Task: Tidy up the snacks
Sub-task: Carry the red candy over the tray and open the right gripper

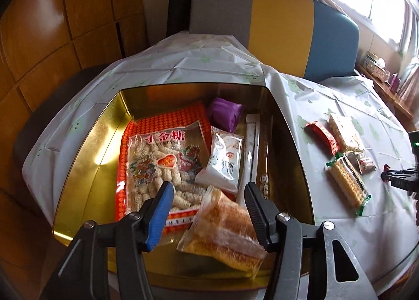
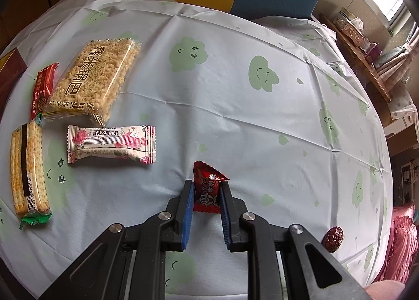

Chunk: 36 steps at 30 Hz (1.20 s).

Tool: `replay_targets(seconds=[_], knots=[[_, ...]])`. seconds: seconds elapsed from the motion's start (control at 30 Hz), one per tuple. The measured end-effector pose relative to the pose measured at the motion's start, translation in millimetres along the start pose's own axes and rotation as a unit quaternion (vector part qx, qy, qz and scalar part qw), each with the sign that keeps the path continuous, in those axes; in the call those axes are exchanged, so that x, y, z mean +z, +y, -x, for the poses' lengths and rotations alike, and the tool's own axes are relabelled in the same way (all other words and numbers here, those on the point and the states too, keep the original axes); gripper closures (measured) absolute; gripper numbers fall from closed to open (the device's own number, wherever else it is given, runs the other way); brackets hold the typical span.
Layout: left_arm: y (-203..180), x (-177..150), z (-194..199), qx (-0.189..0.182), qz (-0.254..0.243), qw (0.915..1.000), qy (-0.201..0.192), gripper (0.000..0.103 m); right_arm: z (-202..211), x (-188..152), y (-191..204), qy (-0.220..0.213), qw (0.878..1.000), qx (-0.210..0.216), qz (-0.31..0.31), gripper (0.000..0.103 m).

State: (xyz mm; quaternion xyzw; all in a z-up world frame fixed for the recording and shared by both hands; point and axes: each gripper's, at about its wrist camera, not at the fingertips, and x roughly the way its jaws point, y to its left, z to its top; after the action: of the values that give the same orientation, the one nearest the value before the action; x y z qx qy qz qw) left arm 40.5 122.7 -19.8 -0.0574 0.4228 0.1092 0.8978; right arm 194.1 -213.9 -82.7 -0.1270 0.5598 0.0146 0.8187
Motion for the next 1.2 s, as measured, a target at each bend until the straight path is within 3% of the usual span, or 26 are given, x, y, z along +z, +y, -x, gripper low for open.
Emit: replay_targets(seconds=[0.57, 0.9, 1.07, 1.2], knots=[[14.8, -6.5, 11.6, 0.01, 0.01, 0.9999, -0.007, 0.046, 8.3, -0.2, -3.0, 0.001, 1.0, 0.008, -0.016, 0.084], [31.2, -9.5, 9.8, 0.019, 0.031, 0.9993, -0.001, 0.046, 29.0, 0.8, -12.8, -0.035, 0.997, 0.041, -0.055, 0.084], [38.1, -9.3, 8.8, 0.022, 0.039, 0.999, 0.0, 0.046, 43.8, 1.4, -9.5, -0.057, 0.991, 0.104, -0.066, 0.084], [43.9, -9.6, 5.2, 0.026, 0.049, 0.9984, 0.004, 0.046, 66.8, 0.1, 19.7, -0.073, 0.986, 0.146, -0.036, 0.084]])
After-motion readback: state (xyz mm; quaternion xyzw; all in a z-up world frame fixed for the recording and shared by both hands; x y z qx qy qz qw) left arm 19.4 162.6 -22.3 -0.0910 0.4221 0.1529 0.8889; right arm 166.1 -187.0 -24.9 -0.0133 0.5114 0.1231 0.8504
